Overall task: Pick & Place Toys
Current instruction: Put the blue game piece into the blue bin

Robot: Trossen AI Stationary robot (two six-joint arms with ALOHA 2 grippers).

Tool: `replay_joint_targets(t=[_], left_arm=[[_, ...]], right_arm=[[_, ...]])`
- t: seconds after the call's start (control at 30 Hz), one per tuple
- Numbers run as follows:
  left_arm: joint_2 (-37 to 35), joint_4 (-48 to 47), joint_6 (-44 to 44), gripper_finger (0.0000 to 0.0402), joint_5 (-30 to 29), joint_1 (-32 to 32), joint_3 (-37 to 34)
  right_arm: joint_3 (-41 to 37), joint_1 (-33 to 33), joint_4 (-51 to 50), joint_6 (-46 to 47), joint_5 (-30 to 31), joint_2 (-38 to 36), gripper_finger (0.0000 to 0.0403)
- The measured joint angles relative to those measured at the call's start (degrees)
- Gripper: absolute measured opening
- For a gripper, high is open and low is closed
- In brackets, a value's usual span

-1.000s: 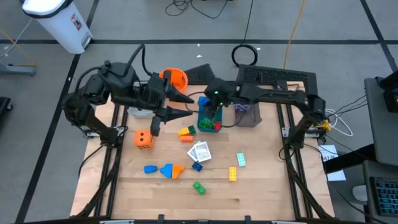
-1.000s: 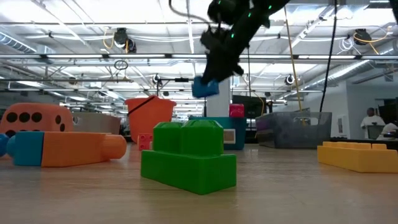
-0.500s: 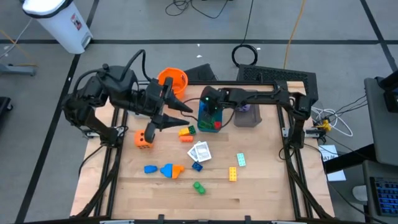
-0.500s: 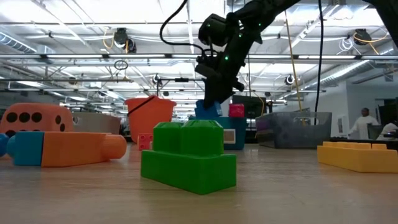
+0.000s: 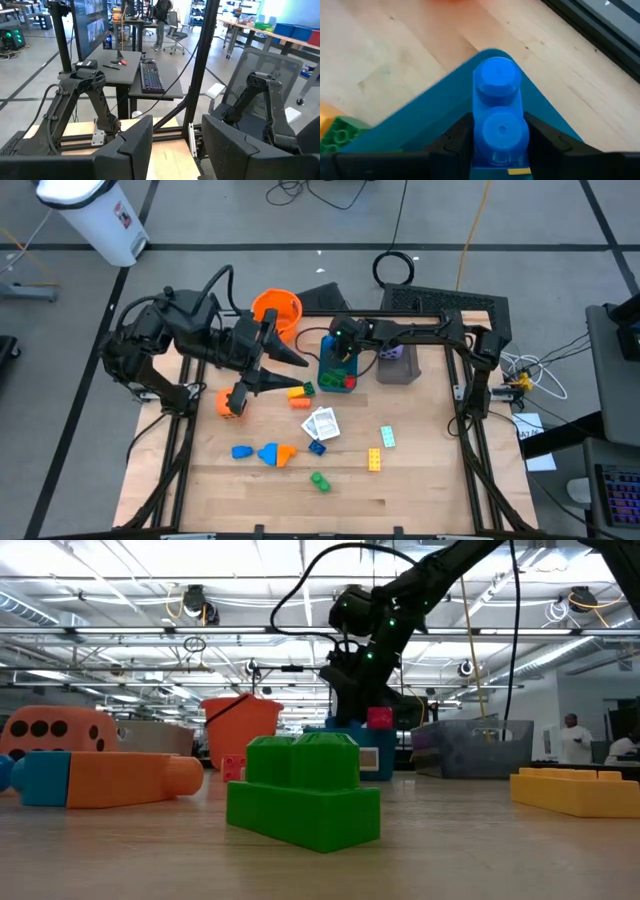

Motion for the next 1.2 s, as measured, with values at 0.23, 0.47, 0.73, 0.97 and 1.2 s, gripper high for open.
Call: replay_joint_targets(t=[0.23, 0.47, 0.73, 0.97, 1.2], left_arm=[[0.0, -1.3, -0.3, 0.0177, -0.1, 0.0, 0.0], [0.6, -1.6, -1.4, 0.0177, -0.2, -0.5, 0.0], [2.6, -2.7, -2.1, 0.0177, -0.2, -2.7, -0.1], [2.7, -8.9, -4.3, 0.0177, -0.3, -5.2, -0.1], [2.6, -13.2, -10.0, 0.0177, -3.4, -10.3, -1.2]], right_arm=[[-0.8, 0.0, 1.7, -3.4, 1.7, 0.0, 0.015], [-0.8, -0.3, 6.7, -5.1, 1.6, 0.0, 0.0181], [-0.9, -0.3, 6.8, -5.8, -2.4, -4.8, 0.0215], [-0.8, -0.5, 14.8, -4.8, -16.4, -17.8, 0.0221], [-1.5, 4.5, 13.2, 0.5, -18.2, -29.8, 0.0213]])
